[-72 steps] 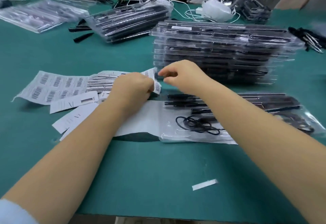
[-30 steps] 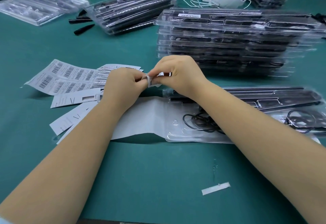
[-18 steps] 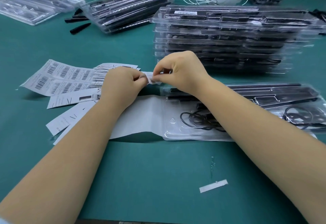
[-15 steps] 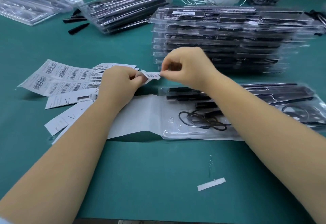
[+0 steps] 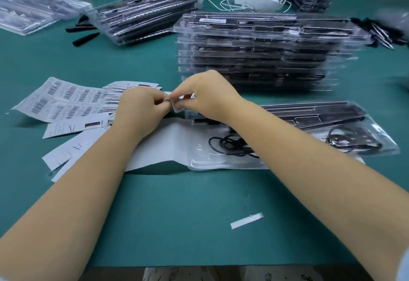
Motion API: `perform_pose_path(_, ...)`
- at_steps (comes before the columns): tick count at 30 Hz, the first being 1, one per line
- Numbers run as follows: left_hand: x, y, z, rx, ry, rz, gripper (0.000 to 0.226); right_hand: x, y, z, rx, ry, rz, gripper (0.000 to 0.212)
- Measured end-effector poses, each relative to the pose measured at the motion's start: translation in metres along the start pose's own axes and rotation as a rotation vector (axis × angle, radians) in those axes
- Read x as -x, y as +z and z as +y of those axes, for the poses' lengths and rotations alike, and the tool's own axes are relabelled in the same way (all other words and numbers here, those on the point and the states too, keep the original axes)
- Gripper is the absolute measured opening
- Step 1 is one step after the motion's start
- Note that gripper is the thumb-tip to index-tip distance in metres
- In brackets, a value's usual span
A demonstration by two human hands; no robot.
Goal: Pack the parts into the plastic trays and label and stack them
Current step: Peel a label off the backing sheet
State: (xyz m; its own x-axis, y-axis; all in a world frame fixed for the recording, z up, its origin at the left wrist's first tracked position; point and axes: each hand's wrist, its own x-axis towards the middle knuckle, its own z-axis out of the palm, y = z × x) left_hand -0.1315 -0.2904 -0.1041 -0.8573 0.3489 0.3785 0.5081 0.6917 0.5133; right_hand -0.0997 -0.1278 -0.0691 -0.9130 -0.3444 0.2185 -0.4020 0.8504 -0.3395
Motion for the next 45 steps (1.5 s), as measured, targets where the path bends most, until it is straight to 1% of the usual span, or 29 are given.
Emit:
perform_pose_path(3,-0.002,0.001,-0.001,-0.001,-0.033,0.008,0.037,0.000,0.005,0.001,0.001,0.015,0.089,0.015)
perform_pose_path(5,-0.003,0.002,-0.001,-0.001,-0.036,0.010,0.042,0.001,0.006,0.002,0.030,-0.001,0.110,0.016)
perform_pose_path(6,-0.003,0.002,-0.002,-0.001,-0.037,0.006,0.040,0.003,0.006,0.003,0.039,-0.011,0.108,0.015)
perform_pose_path(8,-0.003,0.003,-0.003,-0.012,-0.037,-0.014,0.027,0.015,0.002,0.010,0.042,-0.014,0.101,0.013)
perform_pose_path(9,-0.003,0.004,-0.003,-0.010,-0.040,-0.020,0.025,0.024,-0.001,0.015,0.038,-0.006,0.106,0.012)
perform_pose_path(10,-0.003,0.005,-0.002,0.003,-0.042,-0.020,0.029,0.034,-0.005,0.022,0.027,0.013,0.118,0.011)
perform_pose_path(12,-0.002,0.006,-0.001,0.025,-0.040,-0.003,0.045,0.053,-0.013,0.035,-0.006,0.084,0.130,0.009)
perform_pose_path(14,-0.002,0.005,0.000,0.016,-0.007,0.002,0.050,0.063,-0.018,0.047,-0.035,0.155,0.130,0.011)
perform_pose_path(15,-0.001,0.004,0.001,0.003,0.017,0.005,0.050,0.064,-0.020,0.050,-0.048,0.177,0.136,0.015)
perform_pose_path(17,0.001,0.004,0.002,-0.030,0.056,0.019,0.047,0.058,-0.022,0.049,-0.066,0.175,0.138,0.033)
perform_pose_path(19,0.001,0.004,0.003,-0.052,0.086,0.029,0.045,0.042,-0.021,0.040,-0.030,0.093,0.090,0.047)
perform_pose_path(20,0.001,0.004,0.003,-0.057,0.090,0.032,0.042,0.032,-0.018,0.033,0.011,0.041,0.053,0.047)
perform_pose_path(22,0.000,0.005,0.002,-0.056,0.069,0.035,0.041,0.018,-0.012,0.021,0.100,-0.029,0.023,0.033)
perform_pose_path(24,0.001,0.005,0.000,-0.041,0.047,0.029,0.038,0.013,-0.007,0.017,0.142,-0.048,0.077,0.020)
perform_pose_path(27,0.000,0.004,-0.001,-0.021,-0.002,0.040,0.016,0.020,-0.002,0.027,0.155,-0.088,0.134,0.016)
perform_pose_path(30,0.000,0.006,-0.001,-0.030,0.015,0.005,0.014,0.030,-0.001,0.037,0.151,-0.106,0.156,0.012)
perform_pose_path(31,0.000,0.005,-0.001,-0.016,0.027,-0.014,0.016,0.033,-0.003,0.040,0.117,-0.088,0.179,0.009)
perform_pose_path(33,0.001,0.003,-0.001,0.013,0.041,-0.031,0.031,0.039,-0.010,0.047,0.044,-0.026,0.191,0.007)
perform_pose_path(34,0.001,0.002,-0.003,0.022,0.037,-0.024,0.039,0.042,-0.014,0.051,0.007,0.020,0.180,0.006)
perform_pose_path(35,0.001,0.001,-0.004,0.034,0.025,-0.018,0.040,0.045,-0.019,0.055,-0.053,0.088,0.178,0.005)
perform_pose_path(36,0.000,-0.001,-0.006,0.051,0.013,-0.031,0.033,0.049,-0.024,0.058,-0.160,0.179,0.196,0.003)
perform_pose_path(37,-0.001,-0.003,-0.007,0.086,-0.018,-0.080,0.019,0.053,-0.029,0.060,-0.310,0.281,0.244,0.008)
perform_pose_path(38,-0.001,-0.008,-0.008,0.137,-0.051,-0.170,0.011,0.058,-0.035,0.060,-0.470,0.370,0.311,0.014)
perform_pose_path(39,0.000,-0.013,-0.006,0.188,-0.083,-0.292,0.030,0.063,-0.039,0.060,-0.590,0.449,0.370,0.017)
perform_pose_path(40,0.000,-0.018,-0.003,0.208,-0.084,-0.403,0.050,0.069,-0.043,0.058,-0.654,0.513,0.392,0.017)
perform_pose_path(41,-0.001,-0.021,0.001,0.208,-0.064,-0.428,0.062,0.075,-0.045,0.055,-0.682,0.563,0.388,0.016)
perform_pose_path(42,-0.002,-0.024,0.010,0.207,-0.023,-0.380,0.062,0.081,-0.047,0.051,-0.703,0.599,0.375,0.014)
perform_pose_path(44,-0.001,-0.027,0.036,0.306,-0.010,-0.236,0.036,0.093,-0.049,0.042,-0.765,0.646,0.359,0.010)
perform_pose_path(45,0.001,-0.028,0.052,0.398,-0.042,-0.222,0.024,0.098,-0.048,0.038,-0.792,0.666,0.356,0.009)
